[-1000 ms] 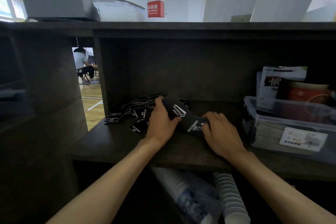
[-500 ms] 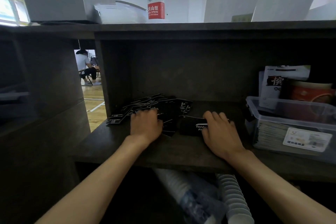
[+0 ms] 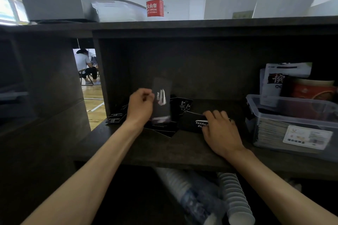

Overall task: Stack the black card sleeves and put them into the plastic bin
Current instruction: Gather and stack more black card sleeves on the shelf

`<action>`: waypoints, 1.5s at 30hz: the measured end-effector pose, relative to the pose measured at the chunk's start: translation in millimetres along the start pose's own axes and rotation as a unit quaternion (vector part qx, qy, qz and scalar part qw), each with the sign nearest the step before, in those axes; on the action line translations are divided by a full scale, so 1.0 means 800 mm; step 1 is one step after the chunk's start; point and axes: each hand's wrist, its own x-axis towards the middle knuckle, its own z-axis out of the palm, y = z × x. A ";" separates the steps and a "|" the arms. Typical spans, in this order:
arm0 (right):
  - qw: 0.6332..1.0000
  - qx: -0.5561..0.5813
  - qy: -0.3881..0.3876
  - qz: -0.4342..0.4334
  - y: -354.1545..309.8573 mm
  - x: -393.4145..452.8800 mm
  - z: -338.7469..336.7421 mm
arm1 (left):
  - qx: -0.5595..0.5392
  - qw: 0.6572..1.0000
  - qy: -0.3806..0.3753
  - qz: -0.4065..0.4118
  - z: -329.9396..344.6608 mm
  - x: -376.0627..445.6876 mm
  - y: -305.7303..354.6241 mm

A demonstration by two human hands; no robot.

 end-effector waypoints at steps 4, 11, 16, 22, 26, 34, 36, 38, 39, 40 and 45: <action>1.000 0.000 -0.005 0.008 0.000 0.000 -0.001 | -0.027 0.996 -0.081 0.028 0.023 -0.027 0.003; 0.999 0.033 -0.012 0.010 0.001 0.002 0.001 | 0.169 0.980 -0.053 0.088 0.057 -0.065 -0.013; 1.000 0.011 -0.001 0.014 0.001 0.002 0.005 | 0.413 0.888 -0.110 0.169 0.067 -0.074 -0.020; 1.000 0.011 0.006 0.002 0.001 0.001 0.005 | 0.410 0.893 -0.134 0.131 0.037 -0.057 -0.022; 1.000 0.018 0.004 0.003 0.001 -0.001 0.004 | 0.450 0.857 -0.249 0.037 0.001 -0.029 -0.026; 1.000 0.013 0.006 0.002 0.000 -0.001 0.004 | 0.434 0.827 -0.357 0.007 -0.019 -0.001 -0.027; 1.000 0.013 0.006 0.003 0.000 -0.001 0.004 | 0.434 0.816 -0.382 -0.006 -0.017 0.007 -0.029; 1.000 0.013 0.007 0.004 0.001 -0.002 0.004 | 0.455 0.802 -0.386 0.004 -0.016 0.013 -0.029; 1.000 0.014 0.008 0.004 0.001 -0.002 0.004 | 0.467 0.796 -0.385 0.016 -0.016 0.015 -0.029; 1.000 0.014 0.009 0.005 0.001 -0.002 0.004 | 0.477 0.791 -0.382 0.032 -0.018 0.015 -0.029; 1.000 0.011 0.014 0.007 0.000 -0.003 0.004 | 0.505 0.764 -0.364 0.169 -0.031 0.003 -0.032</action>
